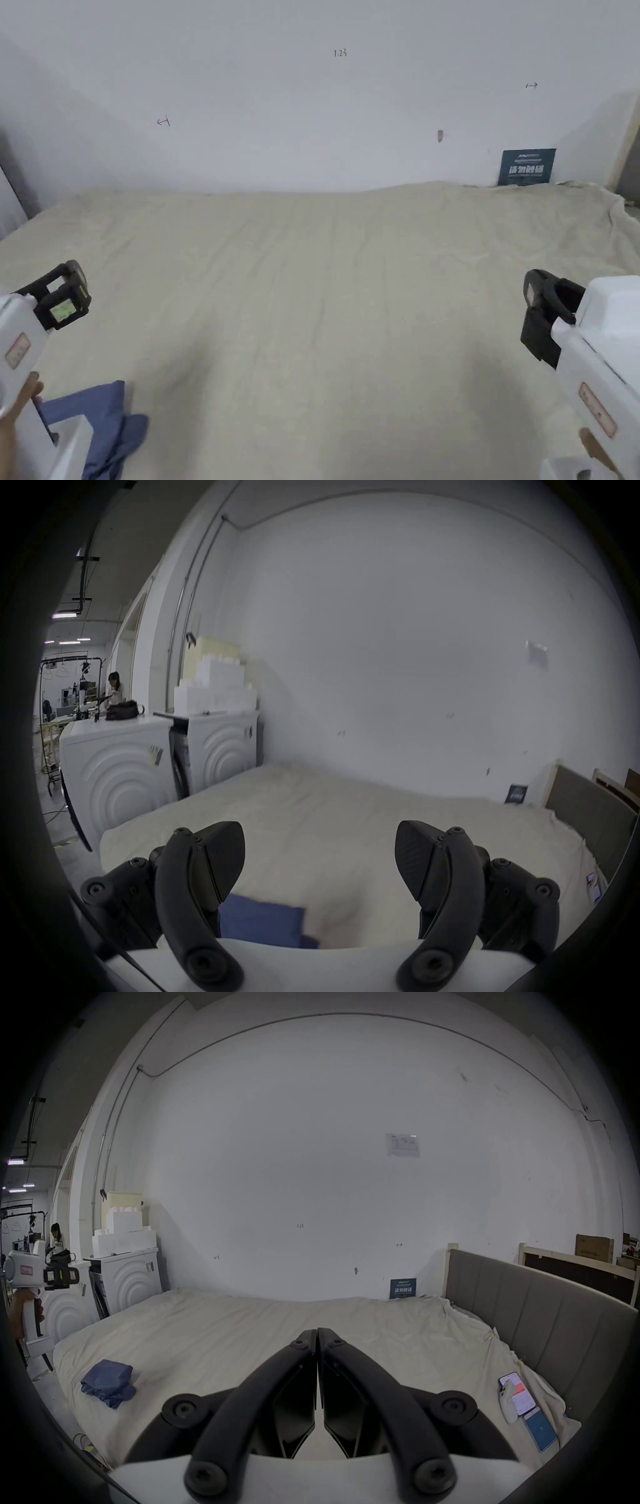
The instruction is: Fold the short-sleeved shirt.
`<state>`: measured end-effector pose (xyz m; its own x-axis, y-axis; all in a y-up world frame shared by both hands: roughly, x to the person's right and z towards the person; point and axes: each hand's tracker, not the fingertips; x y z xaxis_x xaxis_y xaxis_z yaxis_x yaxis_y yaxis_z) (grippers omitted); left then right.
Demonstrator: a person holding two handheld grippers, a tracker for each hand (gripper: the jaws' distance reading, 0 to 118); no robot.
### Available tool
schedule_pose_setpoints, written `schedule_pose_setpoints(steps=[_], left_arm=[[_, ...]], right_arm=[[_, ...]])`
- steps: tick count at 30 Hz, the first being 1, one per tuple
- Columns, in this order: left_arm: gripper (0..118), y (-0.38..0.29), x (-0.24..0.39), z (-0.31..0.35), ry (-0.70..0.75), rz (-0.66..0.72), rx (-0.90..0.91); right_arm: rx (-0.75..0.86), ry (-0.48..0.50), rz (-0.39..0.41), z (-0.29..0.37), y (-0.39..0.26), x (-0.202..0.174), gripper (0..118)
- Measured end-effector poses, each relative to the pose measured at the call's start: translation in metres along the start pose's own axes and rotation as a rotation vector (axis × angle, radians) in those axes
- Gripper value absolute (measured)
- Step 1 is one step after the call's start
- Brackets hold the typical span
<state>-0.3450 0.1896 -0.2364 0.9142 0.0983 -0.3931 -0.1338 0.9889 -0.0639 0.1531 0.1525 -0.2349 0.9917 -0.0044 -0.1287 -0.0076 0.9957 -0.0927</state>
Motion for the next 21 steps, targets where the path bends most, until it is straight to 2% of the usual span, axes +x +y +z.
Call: schedule_pose_setpoints(steps=[7,11,13,16,17,19,21], left_arm=[[89,-0.011,0.066,0.042,-0.062,-0.070,0.097],[62,-0.028,0.090,0.047,-0.103,-0.129,0.139],[54,-0.034,0.105,0.048,-0.119,-0.141,0.120],[22,-0.045,0.114,0.051,-0.159,-0.154,0.135],[17,-0.046,0.120,0.055,-0.180,-0.157,0.129],[16,-0.053,0.124,0.056,-0.216,-0.151,0.124],[5,-0.055,0.128,0.061,-0.276,-0.112,0.107]], right_arm=[[0.044,-0.025,0.012,0.010,0.006,0.016,0],[0.050,-0.034,-0.002,0.018,0.007,0.019,0],[0.057,-0.040,-0.008,0.023,0.007,0.022,0],[0.065,-0.048,-0.014,0.030,0.010,0.022,0],[0.066,-0.049,-0.018,0.031,0.011,0.023,0],[0.075,-0.054,-0.019,0.034,0.012,0.024,0],[0.079,-0.056,-0.014,0.035,0.013,0.025,0]])
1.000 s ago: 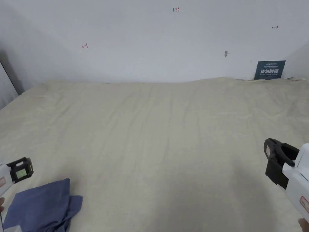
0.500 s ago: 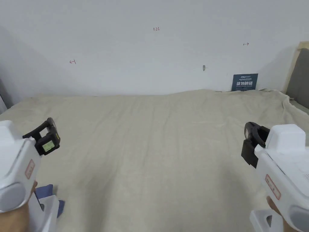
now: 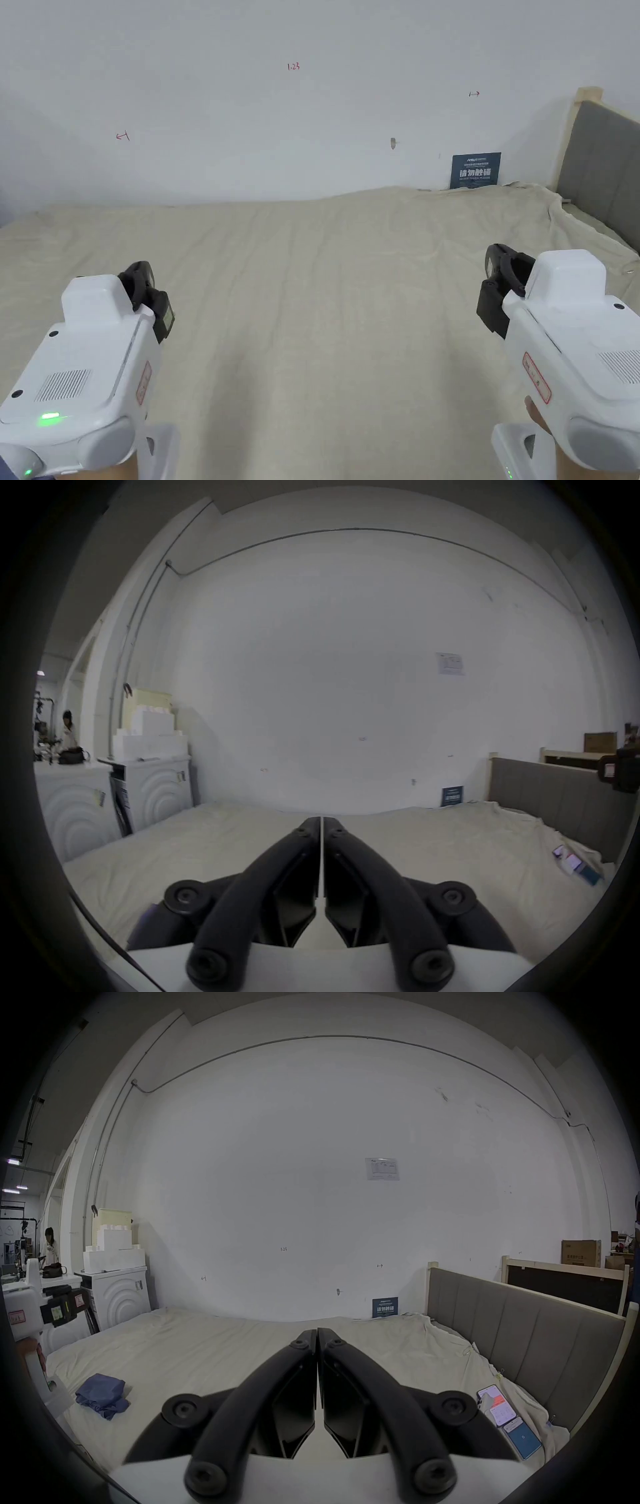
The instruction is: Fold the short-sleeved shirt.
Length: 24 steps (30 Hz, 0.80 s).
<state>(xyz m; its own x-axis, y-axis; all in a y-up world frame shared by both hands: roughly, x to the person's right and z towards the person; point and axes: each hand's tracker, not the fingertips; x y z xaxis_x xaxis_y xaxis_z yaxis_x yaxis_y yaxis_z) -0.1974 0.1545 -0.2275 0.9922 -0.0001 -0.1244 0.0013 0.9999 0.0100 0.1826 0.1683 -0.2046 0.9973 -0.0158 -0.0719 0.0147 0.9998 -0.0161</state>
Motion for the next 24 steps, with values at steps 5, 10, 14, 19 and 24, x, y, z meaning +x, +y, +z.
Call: schedule_pose_setpoints(steps=[5,10,14,19,24], left_arm=[[0,-0.002,0.018,0.005,-0.052,-0.062,-0.019],[0,-0.001,0.030,0.007,-0.087,-0.059,-0.017],[0,0.002,0.038,0.009,-0.095,-0.086,-0.009],[0,0.004,0.046,0.011,-0.092,-0.084,0.001],[0,0.004,0.047,0.013,-0.092,-0.074,0.010]], right_arm=[[0.003,0.014,-0.010,0.001,0.001,0.001,0],[0.003,0.009,-0.012,0.004,0.001,0.000,0],[0.002,0.007,-0.009,0.006,0.001,0.000,0],[0.011,-0.001,-0.003,0.008,0.003,0.000,0],[0.015,-0.006,0.009,0.010,0.004,0.000,0]])
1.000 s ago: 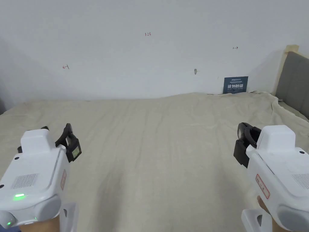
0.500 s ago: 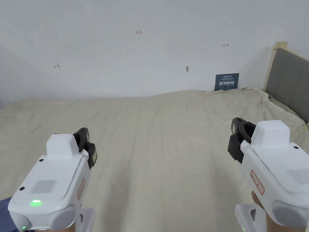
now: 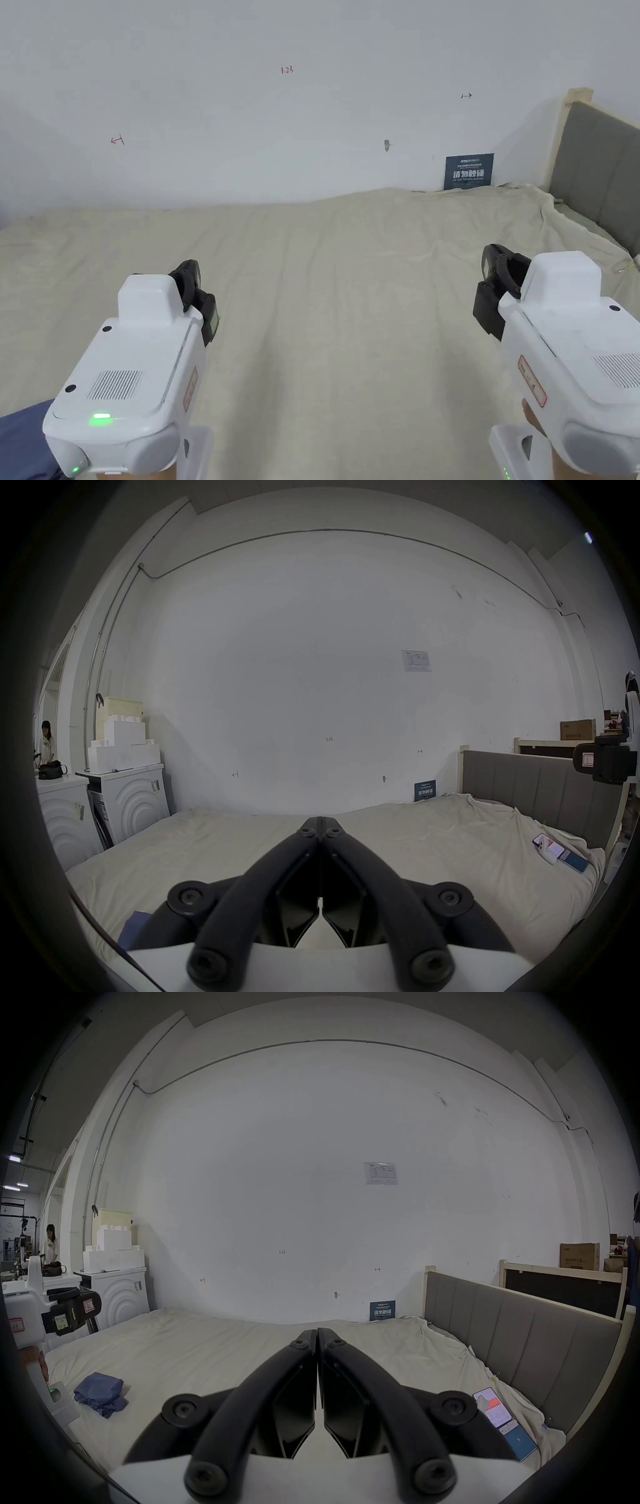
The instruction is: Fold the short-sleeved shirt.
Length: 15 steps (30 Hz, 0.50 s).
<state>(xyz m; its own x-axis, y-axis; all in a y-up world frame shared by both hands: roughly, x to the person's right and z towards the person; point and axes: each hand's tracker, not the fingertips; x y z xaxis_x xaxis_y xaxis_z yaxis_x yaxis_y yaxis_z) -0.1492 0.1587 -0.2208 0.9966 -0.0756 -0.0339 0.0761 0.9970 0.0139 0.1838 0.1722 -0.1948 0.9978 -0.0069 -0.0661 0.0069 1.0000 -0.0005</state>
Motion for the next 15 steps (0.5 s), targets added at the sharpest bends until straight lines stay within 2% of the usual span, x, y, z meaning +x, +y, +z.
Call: schedule_pose_setpoints(steps=[15], left_arm=[[0,-0.0023,0.0033,-0.0008,-0.003,0.017,0.006]], right_arm=[[-0.004,0.000,0.007,-0.0013,-0.0020,0.0024,0]])
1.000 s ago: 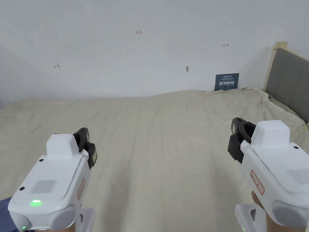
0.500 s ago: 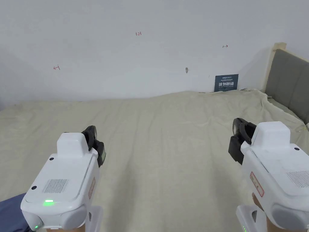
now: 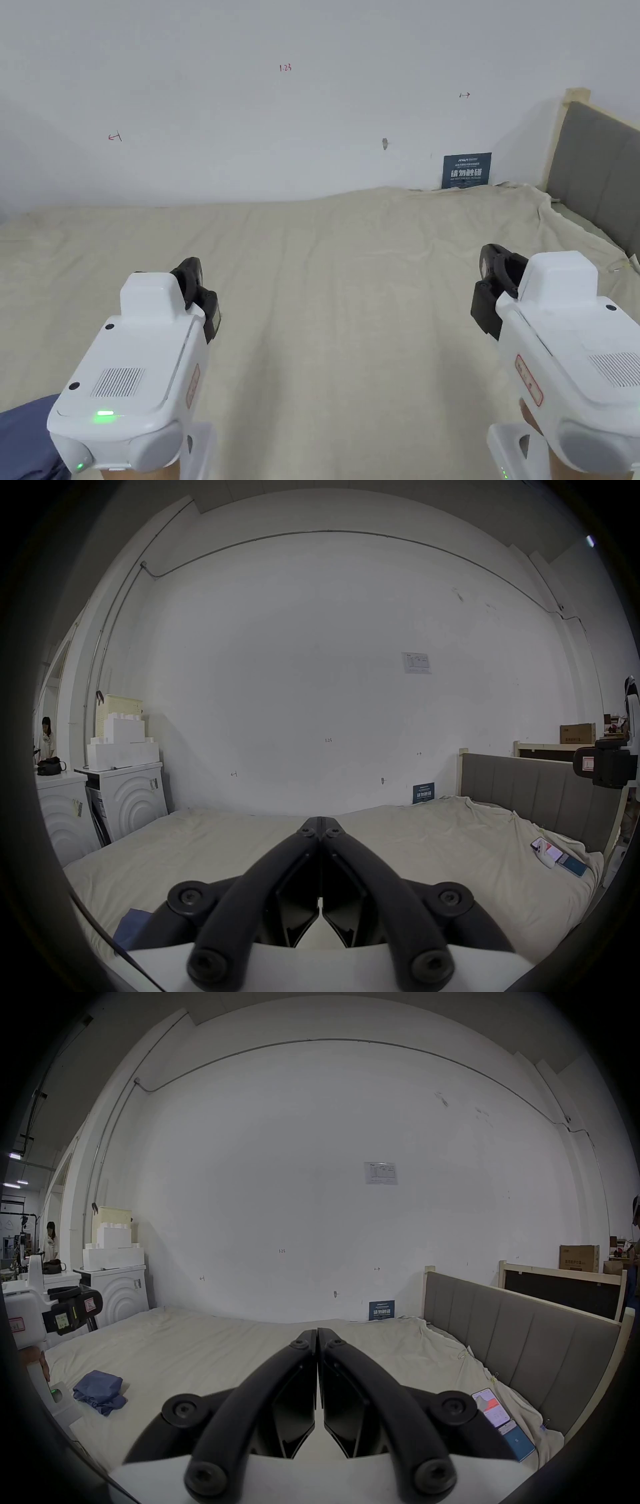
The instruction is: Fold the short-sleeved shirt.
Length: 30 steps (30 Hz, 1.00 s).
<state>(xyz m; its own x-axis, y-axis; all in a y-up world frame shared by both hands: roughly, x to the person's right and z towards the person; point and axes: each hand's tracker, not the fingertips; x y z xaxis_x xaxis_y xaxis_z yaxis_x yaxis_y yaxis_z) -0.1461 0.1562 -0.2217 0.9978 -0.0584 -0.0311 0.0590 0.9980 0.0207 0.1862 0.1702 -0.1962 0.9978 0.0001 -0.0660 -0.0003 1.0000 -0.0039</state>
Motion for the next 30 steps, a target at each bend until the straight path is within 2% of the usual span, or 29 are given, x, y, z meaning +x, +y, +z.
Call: schedule_pose_setpoints(steps=[30], left_arm=[[0,-0.0058,-0.0063,-0.0017,0.005,0.008,-0.006]], right_arm=[[0.012,-0.004,0.016,0.0029,0.0036,-0.0004,0]])
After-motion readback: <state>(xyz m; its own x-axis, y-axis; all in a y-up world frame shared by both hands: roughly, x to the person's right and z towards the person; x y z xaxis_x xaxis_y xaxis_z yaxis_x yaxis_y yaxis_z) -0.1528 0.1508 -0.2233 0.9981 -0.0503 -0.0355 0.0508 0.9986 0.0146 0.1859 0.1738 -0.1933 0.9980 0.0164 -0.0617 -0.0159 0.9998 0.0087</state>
